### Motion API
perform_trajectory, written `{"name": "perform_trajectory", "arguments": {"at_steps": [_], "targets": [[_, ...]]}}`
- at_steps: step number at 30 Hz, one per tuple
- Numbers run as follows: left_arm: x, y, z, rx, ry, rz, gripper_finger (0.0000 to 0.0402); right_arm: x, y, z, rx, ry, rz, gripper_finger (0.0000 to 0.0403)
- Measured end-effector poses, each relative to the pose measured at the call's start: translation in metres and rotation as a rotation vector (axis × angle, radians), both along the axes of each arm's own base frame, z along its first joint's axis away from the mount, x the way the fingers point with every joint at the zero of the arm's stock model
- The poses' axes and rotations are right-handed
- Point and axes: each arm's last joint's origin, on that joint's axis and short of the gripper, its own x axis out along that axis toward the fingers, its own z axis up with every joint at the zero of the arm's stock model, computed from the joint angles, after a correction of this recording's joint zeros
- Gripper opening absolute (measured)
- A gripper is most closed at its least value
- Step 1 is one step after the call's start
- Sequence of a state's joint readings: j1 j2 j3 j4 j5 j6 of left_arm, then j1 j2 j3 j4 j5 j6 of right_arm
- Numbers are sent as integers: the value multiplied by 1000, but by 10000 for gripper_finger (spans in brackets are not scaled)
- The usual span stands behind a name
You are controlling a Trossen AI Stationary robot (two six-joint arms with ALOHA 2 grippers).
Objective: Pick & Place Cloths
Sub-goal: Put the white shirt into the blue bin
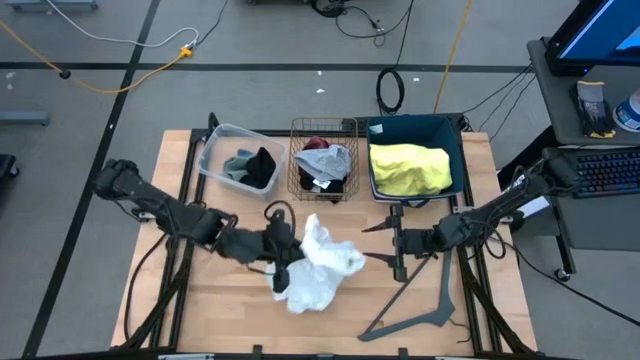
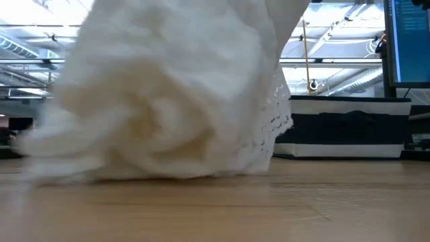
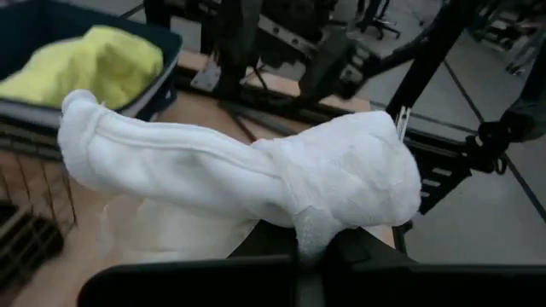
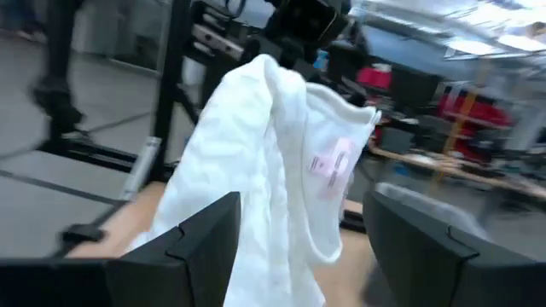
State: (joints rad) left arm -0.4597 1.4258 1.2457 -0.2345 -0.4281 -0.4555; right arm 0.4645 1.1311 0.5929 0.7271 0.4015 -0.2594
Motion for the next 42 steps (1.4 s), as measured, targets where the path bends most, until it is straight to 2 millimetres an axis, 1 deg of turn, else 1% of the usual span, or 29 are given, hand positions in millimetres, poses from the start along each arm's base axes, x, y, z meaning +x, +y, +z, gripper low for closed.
{"name": "perform_trajectory", "arguments": {"at_steps": [5, 9, 13, 18, 20, 23, 28, 33, 36, 38, 40, 42], "targets": [[12, 17, 3, 21, -36, -39, 6, 14, 9, 15, -49, 5, -82, 264], [17, 27, 1, 43, -25, -33, 6, 31, 17, 24, -87, 94, -91, 286], [18, 31, 1, 68, -27, -34, 6, 48, 24, 31, -125, 172, -180, 299], [18, 30, 2, 76, -30, -57, 6, 67, 28, 36, -149, 196, -200, 304], [19, 27, 3, 73, -47, -80, 6, 73, 25, 38, -165, 207, -215, 304], [17, 20, 4, 80, -63, -109, 6, 83, 14, 37, -110, 228, -205, 304], [16, 12, 6, 99, -92, -153, 6, 98, 0, 26, 2, 266, -53, 304], [15, 9, 7, 106, -107, -175, 6, 111, -9, 16, 28, 281, 83, 304], [15, 8, 8, 100, -113, -195, 6, 115, -9, 12, 34, 275, 152, 296], [15, 8, 9, 99, -121, -207, 6, 116, -8, 11, 37, 272, 174, 280], [15, 8, 9, 107, -122, -210, 6, 116, -7, 10, 37, 275, 177, 254], [15, 8, 9, 108, -123, -210, 6, 116, -7, 10, 50, 278, 186, 219]]}}
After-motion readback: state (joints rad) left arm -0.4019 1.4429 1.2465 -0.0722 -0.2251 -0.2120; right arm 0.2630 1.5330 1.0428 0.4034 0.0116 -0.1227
